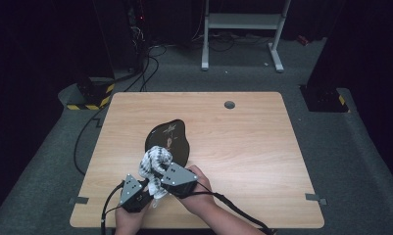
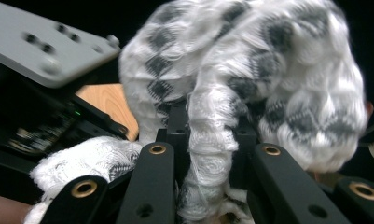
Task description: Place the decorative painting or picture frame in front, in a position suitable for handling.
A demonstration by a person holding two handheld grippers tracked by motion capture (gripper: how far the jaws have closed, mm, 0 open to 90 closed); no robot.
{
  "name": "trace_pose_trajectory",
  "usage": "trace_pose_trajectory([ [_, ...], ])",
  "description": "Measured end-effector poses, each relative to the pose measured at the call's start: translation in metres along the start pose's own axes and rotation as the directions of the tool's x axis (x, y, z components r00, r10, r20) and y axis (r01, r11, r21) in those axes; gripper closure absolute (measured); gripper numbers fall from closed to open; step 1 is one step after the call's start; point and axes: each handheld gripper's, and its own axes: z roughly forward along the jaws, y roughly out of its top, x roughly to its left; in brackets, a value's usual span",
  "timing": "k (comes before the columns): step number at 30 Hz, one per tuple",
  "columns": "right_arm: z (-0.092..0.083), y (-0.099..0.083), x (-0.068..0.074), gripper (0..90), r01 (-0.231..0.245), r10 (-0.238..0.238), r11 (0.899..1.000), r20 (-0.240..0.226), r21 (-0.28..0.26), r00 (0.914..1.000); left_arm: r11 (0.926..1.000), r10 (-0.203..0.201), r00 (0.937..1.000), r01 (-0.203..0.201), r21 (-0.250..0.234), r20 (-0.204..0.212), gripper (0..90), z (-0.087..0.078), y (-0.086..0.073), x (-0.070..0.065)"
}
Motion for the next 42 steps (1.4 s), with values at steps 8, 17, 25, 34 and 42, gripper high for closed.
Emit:
trace_pose_trajectory([
  [8,0.009,-0.031,-0.041,76.6,-0.093,0.084,0.992,0.105,0.082,0.9909,1.0,-0.002,1.0,0.002,-0.003,0.004,77.0,0.0,-0.001,0.0],
  [17,0.013,-0.069,-0.087,76.5,-0.204,0.16,0.964,0.237,0.173,0.9582,0.9994,0.019,0.9996,-0.02,0.029,0.022,72.6,0.002,-0.011,0.001],
  [25,0.019,-0.081,-0.099,76.5,-0.237,0.175,0.95,0.283,0.202,0.9431,0.9997,0.007,0.9994,-0.008,0.024,0.033,76.0,0.0,-0.017,0.004],
  [34,0.017,-0.068,-0.066,76.1,-0.164,0.128,0.971,0.199,0.175,0.9715,0.9996,0.014,0.9995,-0.015,0.023,0.027,76.4,0.0,-0.017,0.003],
  [42,0.01,-0.042,-0.015,76.1,-0.067,0.06,0.993,0.071,0.093,0.9956,0.9995,0.015,0.9996,-0.016,0.026,0.023,76.5,0.0,-0.016,0.002],
])
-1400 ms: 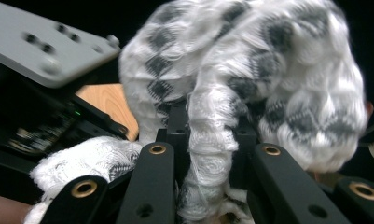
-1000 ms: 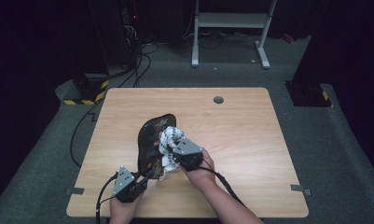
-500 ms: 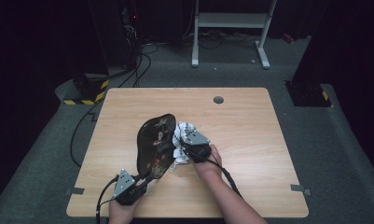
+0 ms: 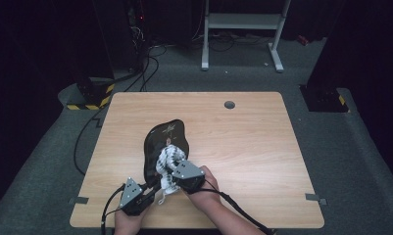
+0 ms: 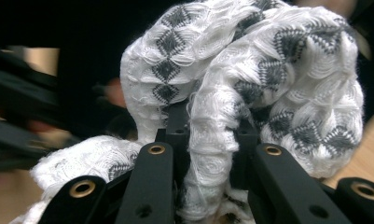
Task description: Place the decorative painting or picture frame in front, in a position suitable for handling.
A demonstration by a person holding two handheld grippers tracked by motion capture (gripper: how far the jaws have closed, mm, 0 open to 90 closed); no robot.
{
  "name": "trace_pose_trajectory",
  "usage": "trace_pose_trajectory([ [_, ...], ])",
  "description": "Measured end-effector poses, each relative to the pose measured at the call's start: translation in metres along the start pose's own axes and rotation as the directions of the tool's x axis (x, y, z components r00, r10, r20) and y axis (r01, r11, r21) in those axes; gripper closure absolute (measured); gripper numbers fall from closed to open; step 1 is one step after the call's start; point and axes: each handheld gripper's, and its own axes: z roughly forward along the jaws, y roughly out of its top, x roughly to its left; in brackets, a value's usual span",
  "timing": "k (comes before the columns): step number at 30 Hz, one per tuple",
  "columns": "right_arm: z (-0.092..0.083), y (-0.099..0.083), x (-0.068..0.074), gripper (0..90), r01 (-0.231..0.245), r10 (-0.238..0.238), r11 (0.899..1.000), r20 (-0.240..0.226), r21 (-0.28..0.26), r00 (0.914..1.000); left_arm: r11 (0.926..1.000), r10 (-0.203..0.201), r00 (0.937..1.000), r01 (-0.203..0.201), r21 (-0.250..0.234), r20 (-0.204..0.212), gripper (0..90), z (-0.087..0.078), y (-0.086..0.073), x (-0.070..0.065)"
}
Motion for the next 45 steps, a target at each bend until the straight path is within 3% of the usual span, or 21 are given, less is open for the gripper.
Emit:
trace_pose_trajectory([
  [7,-0.007,0.013,0.028,76.1,0.057,-0.06,0.997,-0.071,-0.052,0.9957,1.0,0.001,1.0,-0.001,0.001,0.0,76.5,0.0,0.0,0.0],
  [11,-0.007,0.014,0.029,76.1,0.052,-0.057,0.997,-0.081,-0.064,0.9951,1.0,-0.001,1.0,0.001,0.003,0.001,76.5,0.0,0.0,0.001],
  [15,-0.004,0.011,0.015,76.1,0.034,-0.037,0.998,-0.047,-0.045,0.9982,1.0,-0.003,1.0,0.003,0.004,0.002,76.5,0.0,0.0,0.001],
  [22,0.004,0.001,-0.024,76.0,-0.024,0.023,1.0,0.049,0.009,0.9985,1.0,-0.004,1.0,0.004,0.002,0.0,76.5,0.0,0.0,0.0],
  [27,0.012,-0.011,-0.057,75.9,-0.128,0.122,0.991,0.124,0.04,0.9847,1.0,-0.004,1.0,0.004,0.003,0.001,76.5,0.0,0.001,0.0],
  [30,0.016,-0.017,-0.07,75.9,-0.15,0.138,0.987,0.166,0.061,0.9764,1.0,-0.004,1.0,0.004,0.003,0.002,76.5,0.0,0.0,0.0],
  [34,0.019,-0.022,-0.078,75.9,-0.173,0.157,0.982,0.185,0.075,0.9701,1.0,0.0,1.0,0.0,0.003,-0.001,76.4,0.0,0.0,0.0],
  [37,0.018,-0.02,-0.074,75.9,-0.165,0.151,0.984,0.174,0.072,0.9731,1.0,0.001,1.0,-0.001,0.005,-0.001,76.3,0.0,0.0,-0.001],
  [39,0.015,-0.016,-0.063,75.8,-0.138,0.129,0.989,0.148,0.056,0.9806,1.0,0.0,1.0,0.0,0.005,-0.002,76.3,0.0,0.0,-0.001],
  [45,0.002,0.002,-0.014,75.7,-0.044,0.045,0.999,0.035,-0.027,0.9983,1.0,0.0,1.0,0.0,0.004,-0.004,76.4,0.001,0.001,-0.001],
])
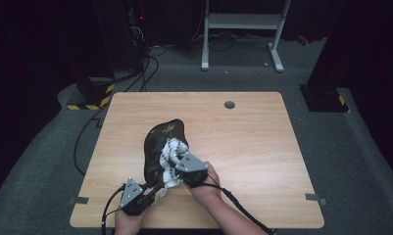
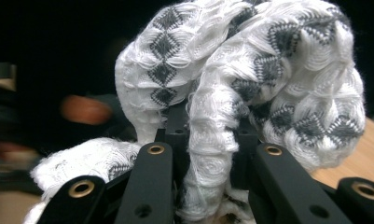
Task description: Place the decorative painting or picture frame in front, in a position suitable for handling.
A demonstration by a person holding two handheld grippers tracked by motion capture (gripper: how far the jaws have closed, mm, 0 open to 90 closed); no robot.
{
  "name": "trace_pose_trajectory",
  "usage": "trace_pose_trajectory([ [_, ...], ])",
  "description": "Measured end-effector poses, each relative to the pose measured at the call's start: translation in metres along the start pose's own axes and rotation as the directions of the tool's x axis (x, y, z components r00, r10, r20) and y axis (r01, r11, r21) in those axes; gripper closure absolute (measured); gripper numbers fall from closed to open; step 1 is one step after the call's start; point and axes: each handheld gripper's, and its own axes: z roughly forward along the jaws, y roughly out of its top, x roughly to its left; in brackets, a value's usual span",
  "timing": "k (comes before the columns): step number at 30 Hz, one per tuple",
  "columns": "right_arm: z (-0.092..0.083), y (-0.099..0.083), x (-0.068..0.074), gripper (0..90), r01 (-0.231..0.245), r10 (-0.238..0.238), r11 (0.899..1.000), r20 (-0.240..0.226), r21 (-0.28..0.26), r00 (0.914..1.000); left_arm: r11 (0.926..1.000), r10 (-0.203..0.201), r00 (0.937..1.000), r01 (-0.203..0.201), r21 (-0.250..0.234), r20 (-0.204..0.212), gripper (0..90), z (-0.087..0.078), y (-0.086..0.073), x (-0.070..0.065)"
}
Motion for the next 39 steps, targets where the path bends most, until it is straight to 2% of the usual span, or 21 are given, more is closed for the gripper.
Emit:
trace_pose_trajectory([
  [3,-0.007,0.007,0.024,75.4,0.043,-0.045,0.998,-0.068,-0.039,0.9967,1.0,0.002,1.0,-0.002,0.001,-0.003,76.4,0.0,0.0,0.0],
  [6,-0.011,0.013,0.04,75.2,0.068,-0.076,0.996,-0.116,-0.066,0.9904,1.0,0.002,1.0,-0.002,0.001,-0.003,76.4,0.0,0.0,0.0],
  [9,-0.012,0.015,0.043,75.3,0.068,-0.077,0.995,-0.125,-0.073,0.9892,1.0,-0.001,1.0,0.001,0.001,-0.002,76.4,0.0,0.0,0.0],
  [14,-0.007,0.009,0.026,75.3,0.056,-0.06,0.997,-0.073,-0.046,0.9955,1.0,-0.003,1.0,0.003,0.002,0.001,76.5,0.0,0.0,0.0],
  [18,0.0,0.001,0.004,75.3,0.035,-0.035,0.999,-0.014,-0.007,0.9993,1.0,-0.004,1.0,0.004,0.004,0.003,76.5,0.0,0.0,0.001],
  [20,0.004,-0.005,-0.011,75.3,0.01,-0.01,1.0,0.021,0.018,0.9997,1.0,-0.007,1.0,0.007,0.004,0.004,76.5,0.0,0.0,0.001],
  [21,0.007,-0.01,-0.021,75.3,-0.005,0.003,0.999,0.05,0.042,0.9988,1.0,-0.007,1.0,0.007,0.005,0.004,76.5,0.0,0.0,0.001],
  [25,0.015,-0.023,-0.047,75.3,-0.049,0.037,0.994,0.119,0.099,0.9921,1.0,-0.008,0.9999,0.008,0.006,0.007,76.5,0.0,0.0,0.001],
  [28,0.02,-0.033,-0.063,75.3,-0.087,0.065,0.986,0.154,0.139,0.9859,0.9999,-0.011,0.9999,0.01,0.01,0.013,76.4,0.0,0.001,0.002],
  [31,0.022,-0.039,-0.069,75.3,-0.106,0.081,0.982,0.166,0.153,0.9829,0.9998,-0.018,0.9994,0.018,0.007,0.028,74.6,-0.002,0.003,0.004],
  [34,0.022,-0.042,-0.069,75.2,-0.104,0.077,0.981,0.167,0.163,0.9829,0.9994,-0.022,0.9992,0.023,-0.026,0.033,64.7,-0.009,0.008,0.004],
  [39,0.023,-0.047,-0.07,75.1,-0.109,0.079,0.978,0.17,0.177,0.9822,0.9956,-0.035,0.9988,0.038,-0.086,0.034,64.4,-0.021,0.015,0.004],
])
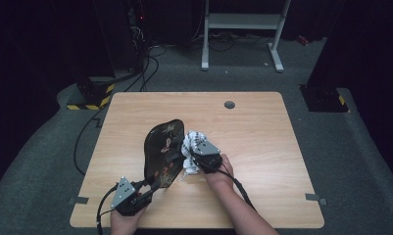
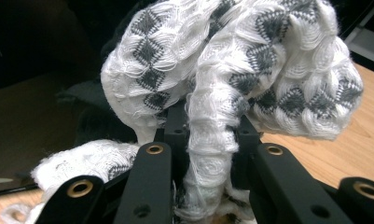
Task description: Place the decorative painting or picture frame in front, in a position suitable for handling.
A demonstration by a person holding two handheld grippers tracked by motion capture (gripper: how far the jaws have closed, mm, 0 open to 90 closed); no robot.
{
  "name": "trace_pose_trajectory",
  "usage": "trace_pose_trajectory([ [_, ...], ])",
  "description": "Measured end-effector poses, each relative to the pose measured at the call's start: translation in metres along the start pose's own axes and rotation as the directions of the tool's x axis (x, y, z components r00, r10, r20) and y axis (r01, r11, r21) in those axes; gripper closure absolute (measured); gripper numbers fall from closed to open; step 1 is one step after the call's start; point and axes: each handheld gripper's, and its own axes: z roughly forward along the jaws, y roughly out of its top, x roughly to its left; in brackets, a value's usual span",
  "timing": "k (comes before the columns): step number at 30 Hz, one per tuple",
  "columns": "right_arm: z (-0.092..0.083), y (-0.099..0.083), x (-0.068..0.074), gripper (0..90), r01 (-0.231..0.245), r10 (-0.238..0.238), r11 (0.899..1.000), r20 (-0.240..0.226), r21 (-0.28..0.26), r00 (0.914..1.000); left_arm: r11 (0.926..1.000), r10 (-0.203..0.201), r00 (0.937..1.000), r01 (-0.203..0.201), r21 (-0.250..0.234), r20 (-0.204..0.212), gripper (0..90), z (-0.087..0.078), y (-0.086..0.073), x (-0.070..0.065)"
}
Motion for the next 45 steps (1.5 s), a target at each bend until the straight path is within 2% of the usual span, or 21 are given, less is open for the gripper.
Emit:
trace_pose_trajectory([
  [2,0.001,-0.002,0.0,75.1,-0.001,0.001,1.0,-0.002,0.008,1.0,0.9999,-0.007,1.0,0.007,-0.01,0.001,67.4,-0.002,0.0,0.001],
  [4,0.003,-0.004,0.001,75.1,0.007,-0.007,1.0,-0.008,0.019,0.9999,0.9999,-0.009,0.9999,0.009,-0.011,0.011,74.4,-0.003,0.0,0.002],
  [9,0.003,-0.007,0.014,75.0,0.038,-0.037,0.999,-0.045,0.022,0.9983,0.9998,-0.019,0.9998,0.019,-0.008,0.012,75.4,-0.002,0.0,0.002],
  [11,-0.001,-0.007,0.025,74.9,0.062,-0.061,0.998,-0.073,0.01,0.9954,0.9998,-0.02,0.9997,0.02,-0.009,0.01,75.4,-0.002,0.0,0.002],
  [13,-0.007,-0.007,0.038,74.9,0.083,-0.083,0.997,-0.106,-0.006,0.9909,0.9996,-0.027,0.9996,0.027,-0.009,0.01,75.4,-0.002,-0.001,0.002],
  [14,-0.01,-0.007,0.046,74.9,0.108,-0.109,0.994,-0.123,-0.019,0.9863,0.9996,-0.027,0.9996,0.027,-0.009,0.011,75.4,-0.001,-0.001,0.002],
  [18,-0.02,-0.009,0.07,74.9,0.148,-0.154,0.988,-0.182,-0.046,0.9712,0.9994,-0.032,0.9994,0.033,-0.01,0.011,75.5,-0.001,-0.001,0.003],
  [20,-0.023,-0.009,0.078,74.9,0.172,-0.179,0.984,-0.2,-0.052,0.9632,0.9991,-0.042,0.9991,0.042,-0.011,0.012,75.8,-0.001,-0.001,0.003],
  [22,-0.024,-0.01,0.081,74.8,0.171,-0.179,0.984,-0.208,-0.054,0.9617,0.9988,-0.047,0.9988,0.047,-0.01,0.014,76.1,-0.001,-0.001,0.004],
  [25,-0.021,-0.01,0.076,74.6,0.173,-0.179,0.984,-0.197,-0.049,0.964,0.9981,-0.06,0.998,0.06,-0.009,0.019,76.6,-0.001,-0.001,0.006],
  [30,-0.01,-0.009,0.055,74.6,0.138,-0.14,0.99,-0.137,-0.022,0.9806,0.998,-0.063,0.9978,0.063,-0.009,0.021,76.5,-0.001,-0.001,0.006],
  [34,0.0,-0.01,0.035,74.6,0.088,-0.087,0.996,-0.089,0.009,0.9922,0.998,-0.062,0.9978,0.062,-0.009,0.023,76.4,-0.001,-0.001,0.006],
  [39,0.01,-0.01,0.014,74.5,0.033,-0.031,0.999,-0.038,0.043,0.9988,0.9981,-0.061,0.9979,0.061,-0.01,0.023,76.3,-0.001,-0.001,0.006],
  [42,0.012,-0.01,0.012,75.0,0.03,-0.028,0.998,-0.041,0.055,0.9988,0.9979,-0.063,0.9978,0.063,-0.012,0.023,76.3,-0.001,-0.001,0.006],
  [45,0.01,-0.011,0.02,75.1,0.055,-0.051,0.997,-0.062,0.058,0.9968,0.998,-0.062,0.9979,0.062,-0.01,0.021,76.0,-0.001,-0.001,0.005],
])
